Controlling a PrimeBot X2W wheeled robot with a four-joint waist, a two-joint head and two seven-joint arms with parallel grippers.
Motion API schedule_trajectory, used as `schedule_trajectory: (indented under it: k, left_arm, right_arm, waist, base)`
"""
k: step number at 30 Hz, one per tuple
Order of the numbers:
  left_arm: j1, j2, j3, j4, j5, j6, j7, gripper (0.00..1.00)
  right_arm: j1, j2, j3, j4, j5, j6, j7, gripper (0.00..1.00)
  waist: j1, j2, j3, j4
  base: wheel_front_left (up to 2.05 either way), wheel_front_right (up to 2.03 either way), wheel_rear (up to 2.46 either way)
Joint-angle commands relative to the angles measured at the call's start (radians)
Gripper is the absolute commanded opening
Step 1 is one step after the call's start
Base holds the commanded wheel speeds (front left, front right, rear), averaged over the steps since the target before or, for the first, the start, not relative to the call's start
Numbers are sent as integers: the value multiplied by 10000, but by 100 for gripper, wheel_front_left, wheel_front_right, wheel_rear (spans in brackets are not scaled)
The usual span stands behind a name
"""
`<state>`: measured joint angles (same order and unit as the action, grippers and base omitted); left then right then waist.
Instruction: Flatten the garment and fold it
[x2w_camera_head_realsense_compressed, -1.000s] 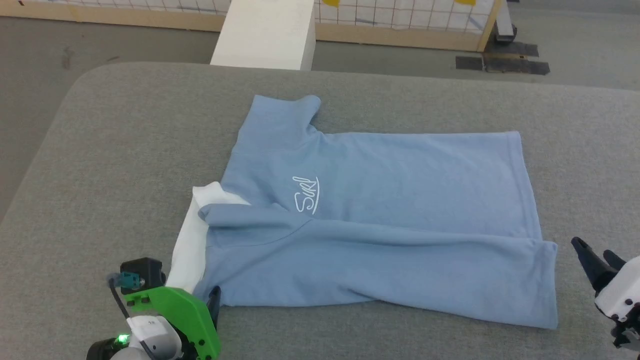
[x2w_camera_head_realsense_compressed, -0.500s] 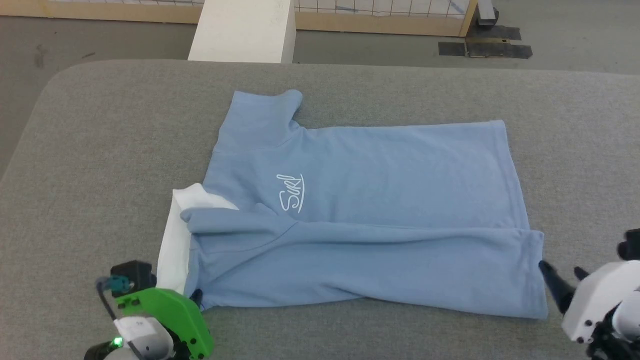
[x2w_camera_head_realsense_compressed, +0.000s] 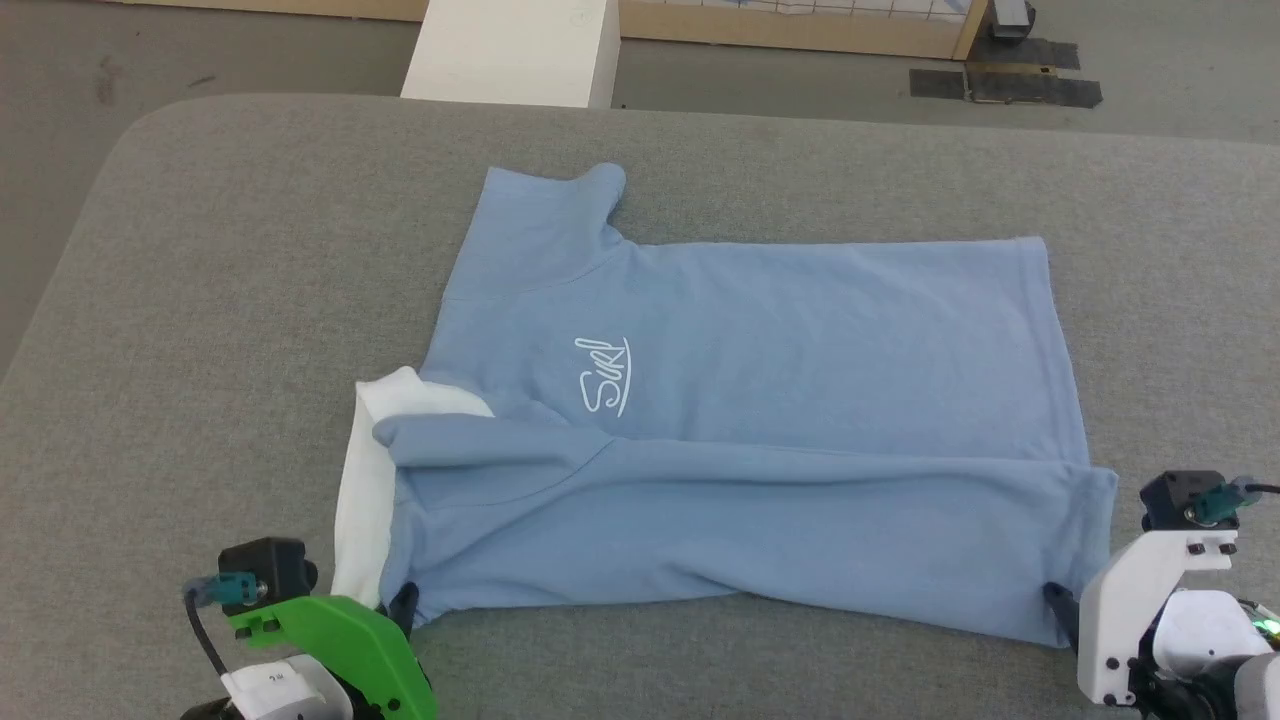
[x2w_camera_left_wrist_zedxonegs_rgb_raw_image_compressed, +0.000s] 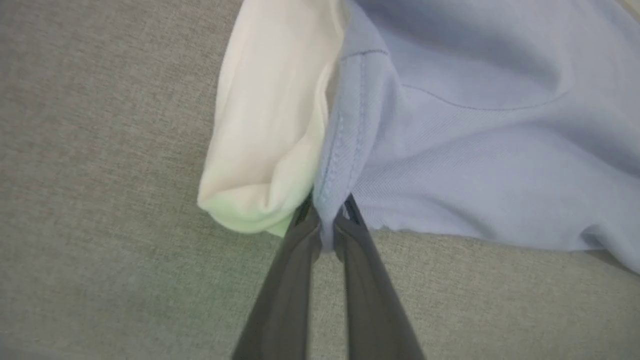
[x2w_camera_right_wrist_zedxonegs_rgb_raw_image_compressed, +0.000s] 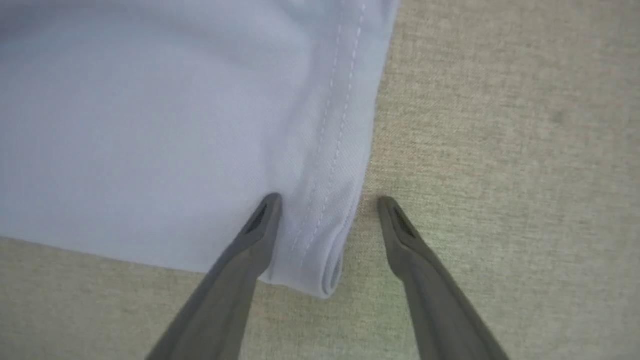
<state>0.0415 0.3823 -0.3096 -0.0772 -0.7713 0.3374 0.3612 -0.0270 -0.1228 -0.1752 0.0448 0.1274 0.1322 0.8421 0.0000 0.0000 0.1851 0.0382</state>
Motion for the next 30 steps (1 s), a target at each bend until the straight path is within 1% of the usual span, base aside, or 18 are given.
schedule_trajectory:
  k: [1, 2, 6, 11, 15, 17, 19, 20, 21, 22, 26, 30]
  left_arm:
    - [91, 84, -10, 10, 21, 60, 24, 0]
    - [77, 86, 6, 31, 15, 57, 7, 0]
    - [61, 153, 103, 146, -7, 66, -40, 0]
    - [289, 481, 397, -12, 21, 279, -24, 0]
    - [806, 718, 380, -338, -163, 487, 536, 0]
    - [1116, 786, 304, -458, -346, 583, 940, 0]
    - [1372, 827, 191, -534, -503, 660, 1311, 0]
    - [1458, 827, 159, -575, -553, 707, 1423, 23]
    - [1493, 806, 152, -610, -589, 738, 1465, 49]
    - [1499, 786, 147, -658, -614, 759, 1491, 100]
    - [1236, 765, 383, -967, -546, 787, 1182, 100]
    - [527, 921, 812, -1424, -71, 613, 257, 100]
  right_arm:
    - [-140, -21, 86, 255, 118, -15, 36, 26]
    - [-192, -69, 122, 312, 185, -15, 9, 0]
    - [-259, -328, -13, 378, 661, -15, 64, 0]
    - [87, -799, -547, -190, 1248, -15, 406, 0]
    - [763, -1040, -866, -631, 1601, -15, 1116, 0]
    - [1133, -1018, -963, -816, 1693, -15, 1506, 0]
    - [1441, -920, -1082, -954, 1740, -15, 1626, 0]
    - [1563, -829, -1121, -996, 1749, -15, 1631, 0]
    - [1620, -758, -1142, -1039, 1746, -15, 1556, 0]
    - [1660, -664, -1179, -1072, 1738, -15, 1447, 100]
    - [1536, -365, -1285, -1297, 1885, -15, 1097, 100]
    - [833, -171, -1601, -1830, 1982, -15, 353, 100]
  waist:
    - [0, 0, -4, 3]
    - [0, 0, -22, -2]
    - [0, 0, -151, -24]
    - [0, 0, -403, -66]
    - [0, 0, -601, -84]
    - [0, 0, -644, -98]
    - [0, 0, -679, -115]
    - [0, 0, -689, -124]
    - [0, 0, -688, -126]
    - [0, 0, -684, -130]
    - [0, 0, -730, -150]
    - [0, 0, -764, -165]
  base:
    - [0, 0, 0]
    - [0, 0, 0]
    - [0, 0, 0]
    - [0, 0, 0]
    - [0, 0, 0]
    - [0, 0, 0]
    - [0, 0, 0]
    - [0, 0, 0]
    - [0, 0, 0]
    - [0, 0, 0]
    - [0, 0, 0]
    - [0, 0, 0]
